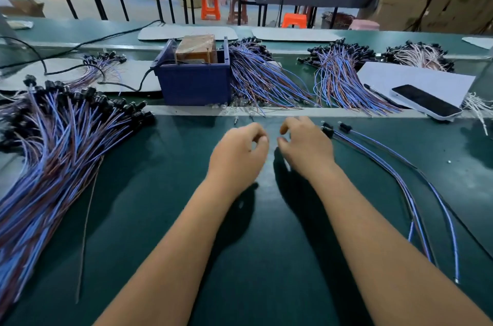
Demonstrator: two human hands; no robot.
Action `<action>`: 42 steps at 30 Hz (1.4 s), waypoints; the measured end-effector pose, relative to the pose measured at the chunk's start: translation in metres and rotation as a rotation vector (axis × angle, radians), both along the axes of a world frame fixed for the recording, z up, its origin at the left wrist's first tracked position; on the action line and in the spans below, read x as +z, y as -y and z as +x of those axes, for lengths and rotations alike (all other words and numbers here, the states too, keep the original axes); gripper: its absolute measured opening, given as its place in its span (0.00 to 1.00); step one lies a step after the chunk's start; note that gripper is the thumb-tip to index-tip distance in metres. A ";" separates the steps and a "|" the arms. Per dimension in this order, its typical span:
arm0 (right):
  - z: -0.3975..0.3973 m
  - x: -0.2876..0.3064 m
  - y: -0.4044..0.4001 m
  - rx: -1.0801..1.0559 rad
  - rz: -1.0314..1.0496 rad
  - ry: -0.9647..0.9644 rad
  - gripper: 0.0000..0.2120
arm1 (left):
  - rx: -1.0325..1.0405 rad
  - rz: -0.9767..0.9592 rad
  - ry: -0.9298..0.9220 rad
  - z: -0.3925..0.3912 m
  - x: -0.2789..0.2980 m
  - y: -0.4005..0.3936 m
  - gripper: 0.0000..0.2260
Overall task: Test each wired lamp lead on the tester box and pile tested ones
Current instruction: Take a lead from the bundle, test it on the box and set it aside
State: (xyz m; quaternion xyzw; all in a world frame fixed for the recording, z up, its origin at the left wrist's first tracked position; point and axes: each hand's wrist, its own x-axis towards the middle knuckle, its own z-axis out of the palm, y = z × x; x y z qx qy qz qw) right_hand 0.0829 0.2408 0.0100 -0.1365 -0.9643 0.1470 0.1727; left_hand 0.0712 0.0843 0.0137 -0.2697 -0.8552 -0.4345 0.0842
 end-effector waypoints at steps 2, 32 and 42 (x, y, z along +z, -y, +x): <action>-0.010 -0.003 0.030 0.059 -0.020 0.009 0.07 | 0.127 -0.006 0.019 -0.018 -0.004 0.025 0.06; -0.031 -0.023 0.120 0.324 -0.274 0.004 0.07 | 0.726 -0.224 0.092 -0.075 -0.022 0.121 0.16; -0.031 -0.024 0.119 0.330 -0.310 0.004 0.07 | 0.684 -0.191 0.042 -0.077 -0.024 0.122 0.18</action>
